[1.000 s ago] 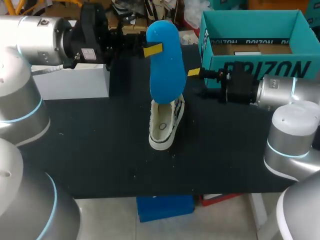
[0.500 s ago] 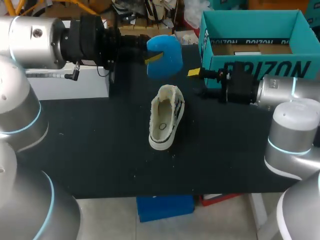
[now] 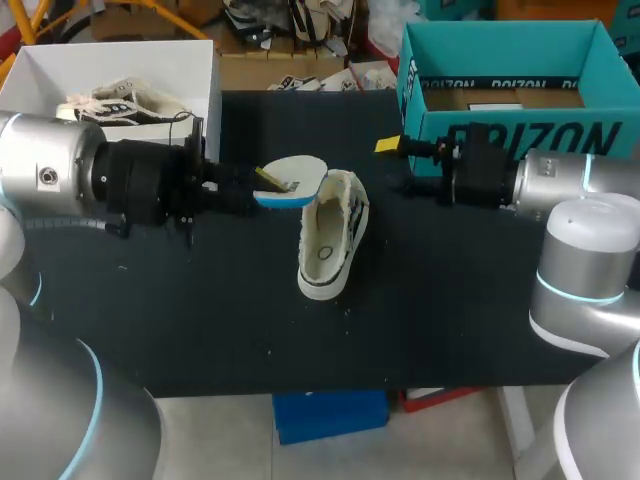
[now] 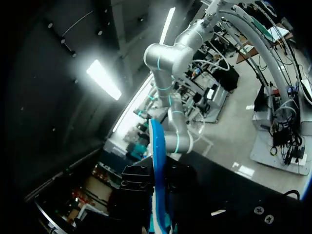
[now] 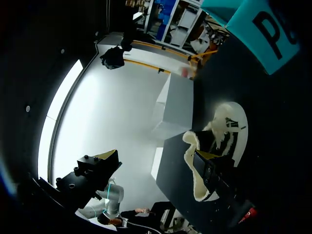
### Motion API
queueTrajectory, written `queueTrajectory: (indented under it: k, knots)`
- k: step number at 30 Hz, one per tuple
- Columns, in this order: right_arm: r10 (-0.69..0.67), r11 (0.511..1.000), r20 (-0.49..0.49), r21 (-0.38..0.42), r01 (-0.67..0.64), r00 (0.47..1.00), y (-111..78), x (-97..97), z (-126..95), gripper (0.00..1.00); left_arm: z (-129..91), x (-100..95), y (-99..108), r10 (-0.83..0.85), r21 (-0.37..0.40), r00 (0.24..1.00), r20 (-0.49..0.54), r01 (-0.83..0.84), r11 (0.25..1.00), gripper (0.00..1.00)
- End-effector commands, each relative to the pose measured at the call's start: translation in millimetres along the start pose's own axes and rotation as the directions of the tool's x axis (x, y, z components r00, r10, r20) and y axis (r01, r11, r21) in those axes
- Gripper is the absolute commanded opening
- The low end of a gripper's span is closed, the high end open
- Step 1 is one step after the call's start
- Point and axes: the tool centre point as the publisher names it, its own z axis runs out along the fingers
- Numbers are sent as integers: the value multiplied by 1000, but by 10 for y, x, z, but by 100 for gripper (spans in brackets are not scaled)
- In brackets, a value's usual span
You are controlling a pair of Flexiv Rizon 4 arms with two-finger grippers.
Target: Take the shoe out of the shoebox, open the shoe tongue, remove and reinsert the insole, then place the shoe into the shoebox
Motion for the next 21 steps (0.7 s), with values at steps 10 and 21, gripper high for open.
queueTrajectory:
  k: [10, 21]
  knots:
    - [1, 1000, 1, -4, -1, 1000, -11, -1, 10, 100, -25, 702, 345, 331, 28, 943, -35, -330, 944, 0]
    - [1, 1000, 1, -4, -1, 1000, -11, -1, 10, 100, -23, 731, 380, 287, 10, 957, -36, -287, 958, 0]
